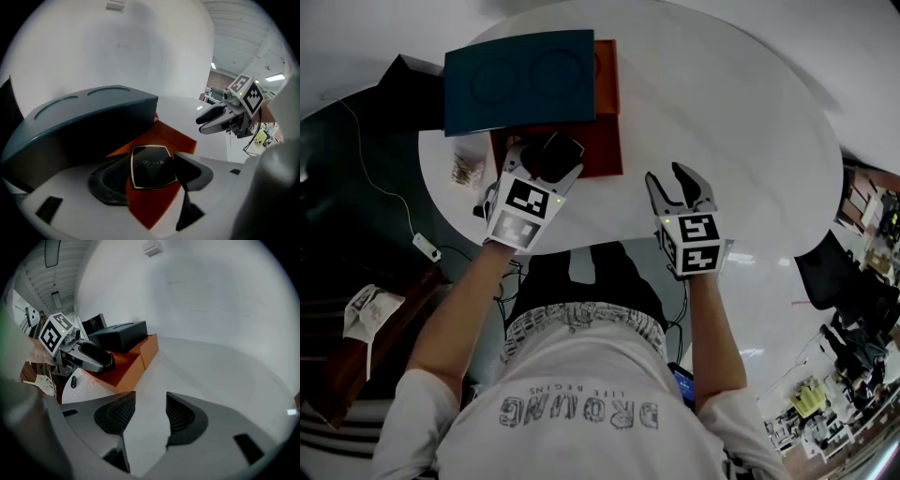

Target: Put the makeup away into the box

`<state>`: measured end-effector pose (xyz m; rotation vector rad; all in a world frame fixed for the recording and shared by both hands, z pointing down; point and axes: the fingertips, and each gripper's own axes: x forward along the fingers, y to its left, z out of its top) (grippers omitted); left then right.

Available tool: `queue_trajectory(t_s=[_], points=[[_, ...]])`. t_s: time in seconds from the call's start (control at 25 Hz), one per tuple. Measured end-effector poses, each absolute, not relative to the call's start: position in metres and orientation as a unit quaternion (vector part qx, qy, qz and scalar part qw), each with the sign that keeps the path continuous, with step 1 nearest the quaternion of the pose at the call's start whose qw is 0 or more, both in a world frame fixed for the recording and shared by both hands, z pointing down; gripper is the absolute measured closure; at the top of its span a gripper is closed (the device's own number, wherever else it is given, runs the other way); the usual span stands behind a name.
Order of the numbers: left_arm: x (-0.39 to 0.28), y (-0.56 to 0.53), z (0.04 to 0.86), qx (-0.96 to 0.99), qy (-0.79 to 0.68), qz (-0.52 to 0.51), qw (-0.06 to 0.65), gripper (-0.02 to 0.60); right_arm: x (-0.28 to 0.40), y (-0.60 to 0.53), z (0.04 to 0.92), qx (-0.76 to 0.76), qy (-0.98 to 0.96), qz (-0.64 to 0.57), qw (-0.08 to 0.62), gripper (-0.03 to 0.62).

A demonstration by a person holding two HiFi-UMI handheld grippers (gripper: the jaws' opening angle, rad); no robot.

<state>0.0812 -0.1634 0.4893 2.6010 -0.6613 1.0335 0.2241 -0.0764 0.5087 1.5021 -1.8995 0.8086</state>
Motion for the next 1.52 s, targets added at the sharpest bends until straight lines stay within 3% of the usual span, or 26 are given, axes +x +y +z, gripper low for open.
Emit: queue_trajectory(t_s=[0.76, 1.52], points=[[0.073, -0.173, 0.533, 0.868, -0.215, 0.418, 0.159, 0.253, 0.226, -0.099, 0.519, 0.556, -0.714, 0.315, 0.288, 0.381], [0.071, -0.175, 0.540, 0.866, -0.213, 0.418, 0.174, 0.253, 0.225, -0.101, 0.521, 0.555, -0.713, 0.316, 0.288, 0.381]])
